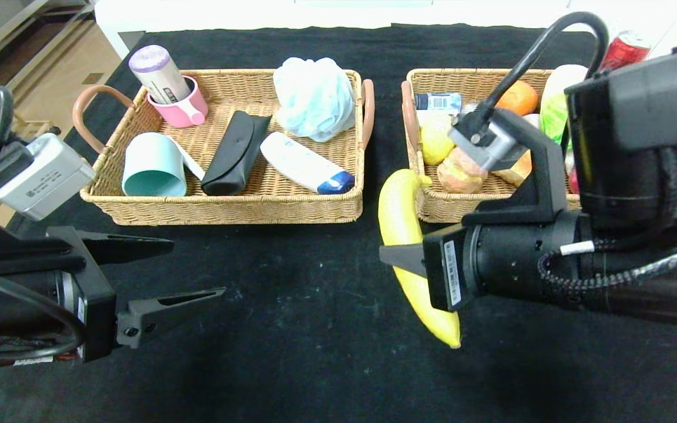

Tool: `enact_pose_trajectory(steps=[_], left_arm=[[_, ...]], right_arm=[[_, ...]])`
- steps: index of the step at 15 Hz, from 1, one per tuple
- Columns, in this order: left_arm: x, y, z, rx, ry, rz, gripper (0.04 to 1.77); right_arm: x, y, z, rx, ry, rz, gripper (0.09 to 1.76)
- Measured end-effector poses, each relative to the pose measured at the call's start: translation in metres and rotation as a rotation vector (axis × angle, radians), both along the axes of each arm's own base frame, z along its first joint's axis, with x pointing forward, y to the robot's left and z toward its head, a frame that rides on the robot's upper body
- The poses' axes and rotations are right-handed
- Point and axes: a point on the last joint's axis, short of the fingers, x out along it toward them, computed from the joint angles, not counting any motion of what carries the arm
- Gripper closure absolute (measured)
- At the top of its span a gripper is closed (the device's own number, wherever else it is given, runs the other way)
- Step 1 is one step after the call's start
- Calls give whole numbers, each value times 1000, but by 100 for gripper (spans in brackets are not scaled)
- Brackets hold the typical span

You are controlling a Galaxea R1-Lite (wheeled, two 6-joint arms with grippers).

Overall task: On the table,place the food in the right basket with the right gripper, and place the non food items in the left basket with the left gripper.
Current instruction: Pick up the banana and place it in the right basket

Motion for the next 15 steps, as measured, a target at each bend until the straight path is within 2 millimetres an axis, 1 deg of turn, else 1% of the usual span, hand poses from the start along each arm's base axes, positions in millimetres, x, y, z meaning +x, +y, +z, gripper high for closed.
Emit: enact_pose_trajectory(steps=[3, 8, 12, 15], left_arm=[[0, 0, 0, 0, 0, 0, 9], [0, 0, -1, 2, 3, -1, 9], [1, 0, -1, 2, 4, -2, 9], [1, 0, -2, 3, 5, -3, 9]], right_arm=[[14, -16, 22, 21, -86, -53, 121], [48, -54, 50, 48, -189, -184, 121], [75, -84, 63, 32, -258, -251, 121], [98, -102, 68, -3, -304, -318, 121]])
